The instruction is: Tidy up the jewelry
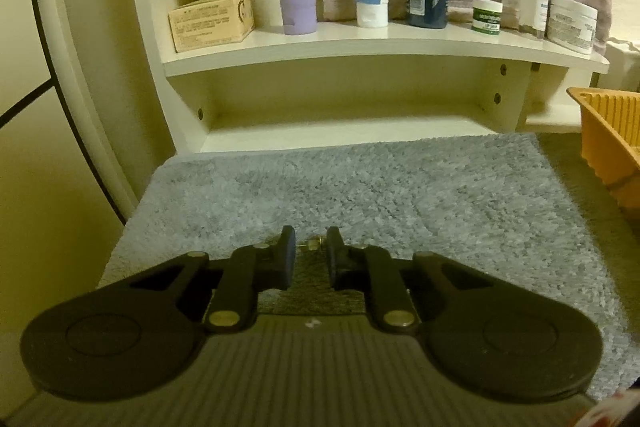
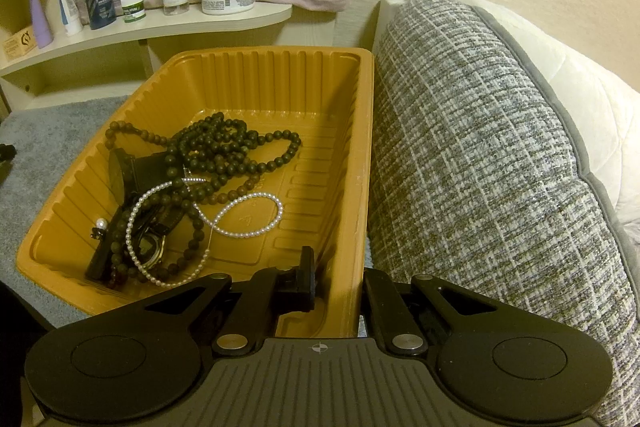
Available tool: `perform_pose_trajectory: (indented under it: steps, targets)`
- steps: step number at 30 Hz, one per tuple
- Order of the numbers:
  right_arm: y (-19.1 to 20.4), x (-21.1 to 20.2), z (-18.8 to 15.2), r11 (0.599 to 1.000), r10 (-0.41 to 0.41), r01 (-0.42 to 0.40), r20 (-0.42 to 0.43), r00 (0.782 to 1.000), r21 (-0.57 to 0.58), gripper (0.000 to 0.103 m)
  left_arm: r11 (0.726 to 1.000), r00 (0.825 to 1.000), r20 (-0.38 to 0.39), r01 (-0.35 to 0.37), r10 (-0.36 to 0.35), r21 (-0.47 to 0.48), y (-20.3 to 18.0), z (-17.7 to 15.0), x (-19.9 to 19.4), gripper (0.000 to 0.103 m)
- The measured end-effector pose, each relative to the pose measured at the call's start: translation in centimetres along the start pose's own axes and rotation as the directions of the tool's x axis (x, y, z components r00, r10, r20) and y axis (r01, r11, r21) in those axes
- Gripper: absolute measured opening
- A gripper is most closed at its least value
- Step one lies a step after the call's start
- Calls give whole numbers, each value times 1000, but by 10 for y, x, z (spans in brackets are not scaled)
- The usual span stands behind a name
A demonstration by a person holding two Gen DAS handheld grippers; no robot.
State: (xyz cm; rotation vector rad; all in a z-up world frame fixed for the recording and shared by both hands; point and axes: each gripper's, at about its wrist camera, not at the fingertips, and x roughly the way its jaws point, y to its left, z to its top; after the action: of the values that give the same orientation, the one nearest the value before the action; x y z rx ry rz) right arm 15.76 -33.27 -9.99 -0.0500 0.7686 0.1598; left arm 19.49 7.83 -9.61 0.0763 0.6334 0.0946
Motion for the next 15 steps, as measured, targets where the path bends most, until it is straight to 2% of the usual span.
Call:
perform_pose_trajectory:
  steps: [15]
  targets:
    - [0,0,0,1000,1,-1,1,1000,0,5,996,996,25,85,-86,42,-37,9,-17,14]
